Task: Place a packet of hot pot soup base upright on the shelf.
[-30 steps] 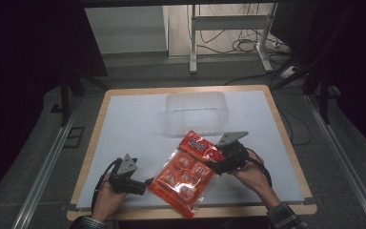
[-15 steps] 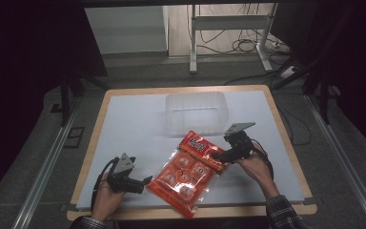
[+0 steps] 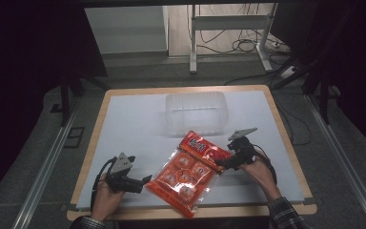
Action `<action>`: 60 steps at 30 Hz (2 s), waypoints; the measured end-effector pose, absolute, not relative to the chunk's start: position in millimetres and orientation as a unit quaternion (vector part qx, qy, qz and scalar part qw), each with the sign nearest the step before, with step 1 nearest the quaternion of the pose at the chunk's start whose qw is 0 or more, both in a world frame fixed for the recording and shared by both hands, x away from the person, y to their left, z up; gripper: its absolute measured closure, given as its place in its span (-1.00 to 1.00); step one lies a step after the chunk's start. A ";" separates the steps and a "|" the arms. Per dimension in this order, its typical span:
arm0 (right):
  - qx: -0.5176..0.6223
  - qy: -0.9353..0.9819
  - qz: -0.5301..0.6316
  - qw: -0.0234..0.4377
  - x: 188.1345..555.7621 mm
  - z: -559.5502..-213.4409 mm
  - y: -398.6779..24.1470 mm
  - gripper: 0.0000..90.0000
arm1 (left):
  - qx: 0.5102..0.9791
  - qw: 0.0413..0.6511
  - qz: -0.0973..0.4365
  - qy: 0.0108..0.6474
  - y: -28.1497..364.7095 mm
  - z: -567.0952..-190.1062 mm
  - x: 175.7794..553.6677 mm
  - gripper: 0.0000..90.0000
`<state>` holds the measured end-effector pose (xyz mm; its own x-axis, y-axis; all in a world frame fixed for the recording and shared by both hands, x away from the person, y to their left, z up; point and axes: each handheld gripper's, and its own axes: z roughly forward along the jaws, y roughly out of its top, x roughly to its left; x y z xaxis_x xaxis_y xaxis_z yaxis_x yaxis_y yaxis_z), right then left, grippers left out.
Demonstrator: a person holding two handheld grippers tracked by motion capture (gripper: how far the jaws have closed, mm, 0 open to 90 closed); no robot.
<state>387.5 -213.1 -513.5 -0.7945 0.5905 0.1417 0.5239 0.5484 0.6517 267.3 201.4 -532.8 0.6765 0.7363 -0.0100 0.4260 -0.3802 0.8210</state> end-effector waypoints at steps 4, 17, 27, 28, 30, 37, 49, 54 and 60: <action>0.317 0.882 0.346 0.034 388.2 -518.8 -213.2 -0.89 | 0.812 0.423 0.182 0.358 201.0 -533.2 267.3 -0.92; 0.301 0.884 0.358 -0.002 383.0 -516.7 -203.5 -0.85 | 0.822 0.403 0.189 0.355 198.1 -534.9 267.7 -0.91; 0.289 0.865 0.409 -0.045 380.2 -501.7 -192.7 -0.83 | 0.825 0.398 0.190 0.352 196.2 -535.4 267.7 -0.91; 0.287 0.866 0.408 -0.043 379.6 -501.4 -190.6 -0.79 | 0.825 0.398 0.190 0.352 196.1 -535.5 267.7 -0.91; 0.289 0.872 0.395 -0.027 379.1 -500.0 -187.0 -0.57 | 0.826 0.397 0.191 0.351 195.9 -535.6 267.9 -0.91; 0.287 0.889 0.357 -0.008 381.7 -504.3 -172.6 0.04 | 0.829 0.394 0.192 0.349 194.5 -535.8 267.9 -0.91; 0.282 0.901 0.328 0.034 381.6 -508.5 -158.6 0.97 | 0.827 0.396 0.192 0.351 194.5 -535.3 267.6 -0.91; 0.277 0.904 0.322 0.037 380.1 -505.9 -156.2 0.97 | 0.828 0.394 0.194 0.350 194.2 -535.2 267.4 -0.91; 0.265 0.903 0.336 0.038 376.3 -496.5 -161.3 0.97 | 0.826 0.394 0.196 0.352 195.3 -535.0 267.6 -0.91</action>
